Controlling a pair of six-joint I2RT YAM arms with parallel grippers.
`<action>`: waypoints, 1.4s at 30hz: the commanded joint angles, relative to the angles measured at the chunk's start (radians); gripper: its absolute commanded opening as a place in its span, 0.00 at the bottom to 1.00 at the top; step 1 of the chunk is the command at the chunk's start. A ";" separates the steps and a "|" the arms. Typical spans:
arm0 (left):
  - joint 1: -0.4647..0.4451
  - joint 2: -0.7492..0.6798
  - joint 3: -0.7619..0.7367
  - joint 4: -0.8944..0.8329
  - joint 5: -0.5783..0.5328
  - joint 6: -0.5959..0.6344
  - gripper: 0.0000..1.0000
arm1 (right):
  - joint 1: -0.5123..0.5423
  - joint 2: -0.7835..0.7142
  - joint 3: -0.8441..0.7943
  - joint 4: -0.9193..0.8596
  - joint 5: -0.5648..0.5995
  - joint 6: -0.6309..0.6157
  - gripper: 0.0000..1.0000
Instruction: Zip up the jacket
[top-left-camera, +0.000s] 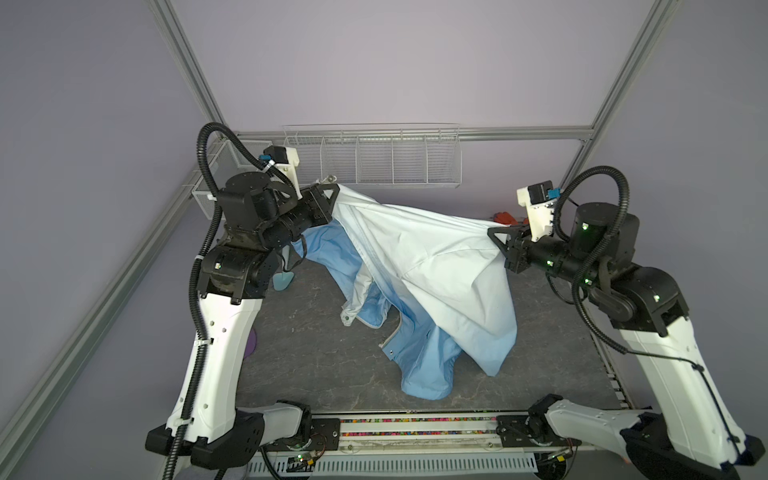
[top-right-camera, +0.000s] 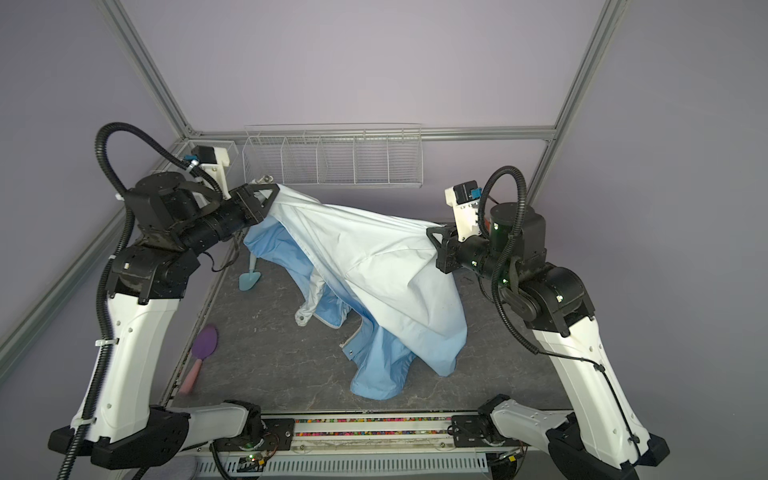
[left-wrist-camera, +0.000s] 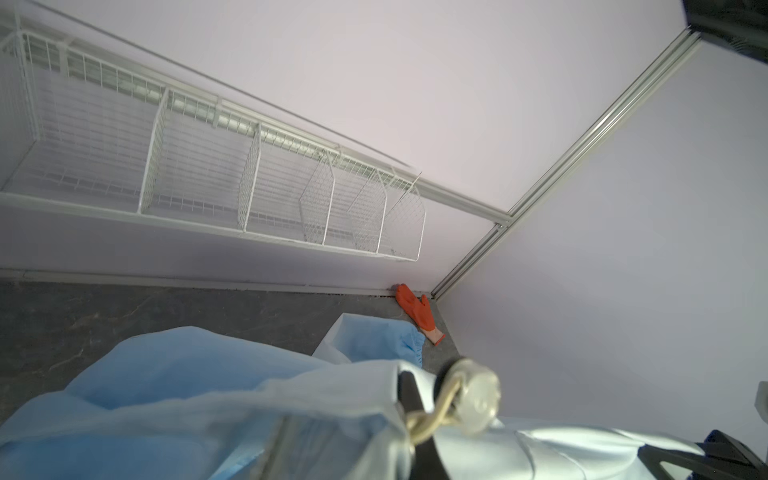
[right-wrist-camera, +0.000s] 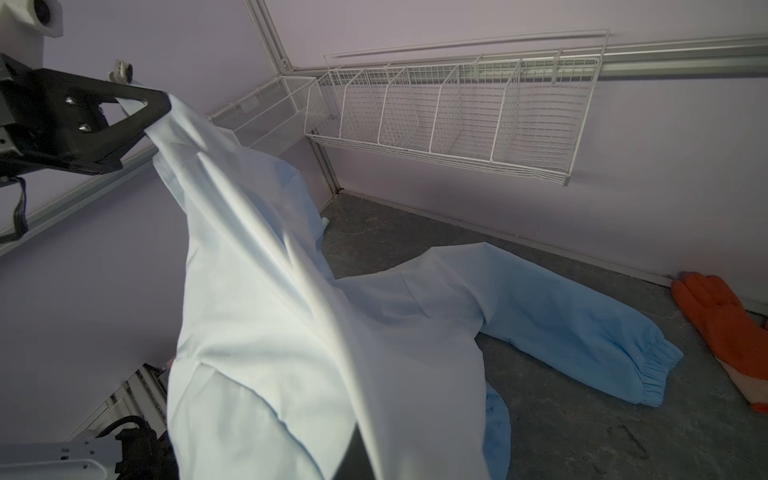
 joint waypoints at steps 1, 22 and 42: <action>-0.007 0.035 -0.072 0.035 -0.140 0.038 0.00 | -0.078 0.081 -0.042 -0.048 0.051 0.024 0.07; -0.342 0.673 0.168 -0.058 -0.674 -0.033 0.32 | -0.456 0.482 -0.074 -0.107 0.098 0.185 0.70; -0.338 0.282 -0.383 0.100 -0.394 -0.148 0.64 | -0.228 -0.110 -0.700 -0.178 0.015 0.210 0.84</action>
